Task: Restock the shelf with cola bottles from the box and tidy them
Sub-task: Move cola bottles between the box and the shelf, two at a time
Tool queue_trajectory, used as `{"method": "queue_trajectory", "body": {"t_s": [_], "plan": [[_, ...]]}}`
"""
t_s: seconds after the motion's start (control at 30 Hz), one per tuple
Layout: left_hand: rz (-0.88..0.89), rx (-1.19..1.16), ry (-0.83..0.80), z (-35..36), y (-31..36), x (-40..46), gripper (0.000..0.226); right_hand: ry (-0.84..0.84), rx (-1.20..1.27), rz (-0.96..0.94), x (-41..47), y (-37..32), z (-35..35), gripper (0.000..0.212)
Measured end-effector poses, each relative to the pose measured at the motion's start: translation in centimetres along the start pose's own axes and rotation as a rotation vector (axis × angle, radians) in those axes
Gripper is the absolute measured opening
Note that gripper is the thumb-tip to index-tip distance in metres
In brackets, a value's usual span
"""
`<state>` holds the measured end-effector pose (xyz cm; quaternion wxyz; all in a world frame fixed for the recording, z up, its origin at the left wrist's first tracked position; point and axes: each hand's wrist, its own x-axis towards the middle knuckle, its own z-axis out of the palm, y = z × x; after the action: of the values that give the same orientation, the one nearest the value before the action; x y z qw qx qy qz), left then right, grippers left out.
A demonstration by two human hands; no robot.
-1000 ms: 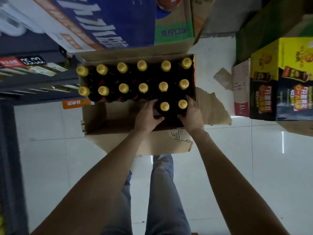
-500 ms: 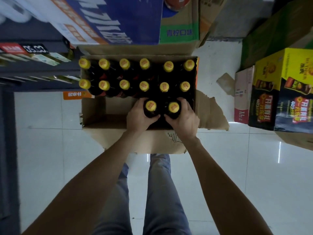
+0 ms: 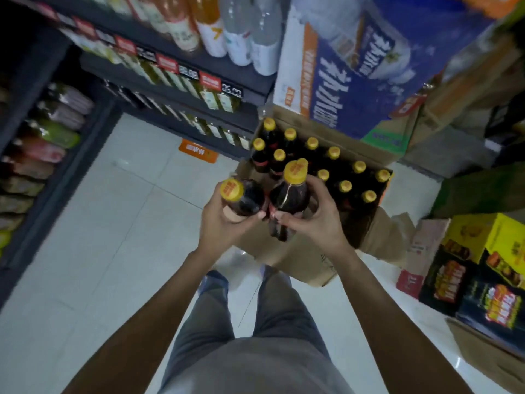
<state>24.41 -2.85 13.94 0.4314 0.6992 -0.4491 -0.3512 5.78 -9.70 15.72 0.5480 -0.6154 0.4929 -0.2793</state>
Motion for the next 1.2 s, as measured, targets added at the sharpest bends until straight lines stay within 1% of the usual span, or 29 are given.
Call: {"method": "queue_trajectory", "body": {"t_s": [0.07,0.13,0.23,0.3,0.33,0.4,0.5,0.57,0.63,0.7,0.8,0.93,1.0,1.1,1.13,1.2], "plan": [[-0.039,-0.048,0.129,-3.0,0.3,-1.3,0.057,-0.123,0.053,0.046,0.5,-2.1,2.8,0.065],[-0.069,-0.073,0.265,-7.2,0.1,-2.7,0.058,-0.226,0.058,0.046,0.8,-4.5,7.0,0.062],[-0.090,-0.067,0.469,-14.5,-1.5,-5.3,0.059,-0.365,0.050,-0.011,0.5,-7.8,15.6,0.056],[-0.108,-0.061,0.587,-19.5,-3.0,-7.3,0.059,-0.445,0.084,-0.012,-0.4,-9.9,21.7,0.056],[-0.118,-0.049,0.639,-22.0,-3.8,-8.5,0.059,-0.485,0.090,-0.016,-1.1,-10.9,24.7,0.052],[-0.136,-0.022,0.725,-27.2,-5.7,-11.3,0.058,-0.567,0.069,-0.064,-2.9,-12.7,30.6,0.042],[-0.158,0.028,0.832,-34.8,-8.1,-16.1,0.062,-0.674,0.020,-0.144,-5.4,-14.9,39.6,0.041],[-0.164,0.055,0.889,-39.3,-9.3,-19.4,0.067,-0.739,-0.002,-0.198,-7.1,-16.2,45.4,0.037],[-0.185,0.048,0.968,-43.9,-10.5,-22.6,0.069,-0.793,-0.022,-0.247,-8.7,-18.1,51.2,0.038],[-0.216,-0.014,1.065,-48.3,-11.7,-25.5,0.066,-0.863,-0.042,-0.284,-10.2,-20.5,56.5,0.039],[-0.224,-0.170,1.234,-54.5,-13.0,-29.2,0.061,-0.938,-0.037,-0.318,-11.7,-23.9,63.7,0.042],[-0.219,-0.412,1.486,-63.1,-14.9,-33.0,0.047,-0.974,-0.094,-0.475,-13.0,-28.2,72.9,0.051],[-0.190,-0.544,1.589,-67.7,-16.4,-34.6,0.050,-1.002,-0.079,-0.500,-13.6,-30.1,77.4,0.054],[-0.123,-0.692,1.681,-75.6,-18.5,-36.4,0.061,-1.021,-0.036,-0.544,-14.4,-33.2,84.1,0.071],[-0.094,-0.728,1.692,-78.3,-18.9,-36.8,0.060,-1.013,-0.001,-0.565,-14.6,-34.4,86.4,0.076],[-0.036,-0.760,1.714,-83.9,-19.9,-37.4,0.049,-0.982,0.066,-0.635,-15.0,-36.9,91.0,0.076]]}}
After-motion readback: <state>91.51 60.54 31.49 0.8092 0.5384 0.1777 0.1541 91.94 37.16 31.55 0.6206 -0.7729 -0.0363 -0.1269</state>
